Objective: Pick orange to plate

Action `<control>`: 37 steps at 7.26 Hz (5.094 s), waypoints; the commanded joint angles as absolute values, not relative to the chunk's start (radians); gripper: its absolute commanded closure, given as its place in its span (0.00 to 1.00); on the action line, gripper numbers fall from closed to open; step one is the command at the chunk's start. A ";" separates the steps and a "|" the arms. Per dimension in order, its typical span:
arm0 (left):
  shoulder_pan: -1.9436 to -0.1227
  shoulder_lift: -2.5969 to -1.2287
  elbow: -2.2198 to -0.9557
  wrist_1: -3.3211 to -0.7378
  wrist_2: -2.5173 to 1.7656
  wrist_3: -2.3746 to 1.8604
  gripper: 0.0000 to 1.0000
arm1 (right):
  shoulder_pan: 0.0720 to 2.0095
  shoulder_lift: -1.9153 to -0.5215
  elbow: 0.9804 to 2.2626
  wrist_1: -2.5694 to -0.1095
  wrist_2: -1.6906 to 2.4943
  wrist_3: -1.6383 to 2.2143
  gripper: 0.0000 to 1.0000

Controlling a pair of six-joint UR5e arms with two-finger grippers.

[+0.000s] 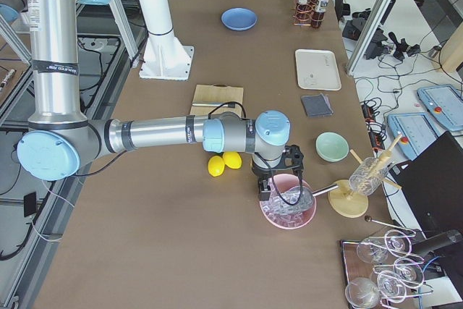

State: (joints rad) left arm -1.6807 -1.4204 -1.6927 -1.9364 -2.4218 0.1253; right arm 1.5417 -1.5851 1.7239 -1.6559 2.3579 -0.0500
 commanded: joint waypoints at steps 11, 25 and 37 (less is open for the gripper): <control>-0.712 -1.422 -1.672 -2.678 -1.938 -1.120 0.03 | 1.301 -1.589 1.799 -1.322 2.319 0.379 0.00; -0.807 -1.636 -1.700 -2.658 -2.111 -1.265 1.00 | 1.289 -1.578 1.799 -1.322 2.318 0.379 0.00; -0.819 -1.865 -1.745 -2.243 -2.080 -1.202 0.02 | 1.234 -1.534 1.796 -1.309 2.266 0.464 0.00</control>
